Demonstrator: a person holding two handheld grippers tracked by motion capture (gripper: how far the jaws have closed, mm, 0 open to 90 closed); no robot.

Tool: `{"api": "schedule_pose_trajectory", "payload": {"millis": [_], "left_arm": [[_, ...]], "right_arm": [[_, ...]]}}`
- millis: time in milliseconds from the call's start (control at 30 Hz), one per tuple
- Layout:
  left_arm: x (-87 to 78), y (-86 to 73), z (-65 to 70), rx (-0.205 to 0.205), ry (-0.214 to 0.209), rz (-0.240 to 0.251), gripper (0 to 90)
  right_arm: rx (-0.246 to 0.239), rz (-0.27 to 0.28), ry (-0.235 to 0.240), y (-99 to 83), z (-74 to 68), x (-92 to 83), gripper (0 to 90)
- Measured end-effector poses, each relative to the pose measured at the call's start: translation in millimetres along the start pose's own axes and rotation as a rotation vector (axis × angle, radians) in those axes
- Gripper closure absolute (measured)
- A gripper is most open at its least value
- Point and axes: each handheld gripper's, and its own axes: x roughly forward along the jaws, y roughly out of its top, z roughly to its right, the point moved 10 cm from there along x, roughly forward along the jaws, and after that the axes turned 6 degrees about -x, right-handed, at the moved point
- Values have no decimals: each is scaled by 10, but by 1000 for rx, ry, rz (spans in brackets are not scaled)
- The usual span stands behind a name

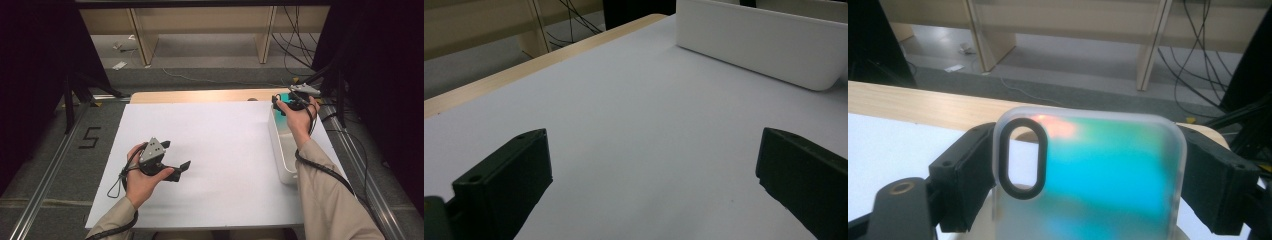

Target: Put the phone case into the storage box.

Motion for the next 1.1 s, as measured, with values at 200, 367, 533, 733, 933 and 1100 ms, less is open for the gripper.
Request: {"api": "schedule_pose_trajectory", "payload": {"millis": [200, 367, 533, 733, 933, 1100], "left_arm": [[1, -2, -1, 0, 0, -1, 6], [3, -1, 1, 1, 0, 0, 6], [1, -1, 1, 1, 0, -1, 6], [1, 3, 3, 3, 1, 0, 6], [0, 2, 1, 2, 2, -1, 6], [0, 2, 0, 1, 2, -2, 6]], "right_arm": [[-2, 9, -15, 7, 30, 3, 133], [7, 13, -14, 21, 41, -8, 105], [9, 19, -11, 39, 49, -22, 77], [12, 30, -10, 81, 56, -67, 72], [11, 45, -12, 129, 68, -119, 74], [11, 52, -14, 156, 86, -159, 80]]}}
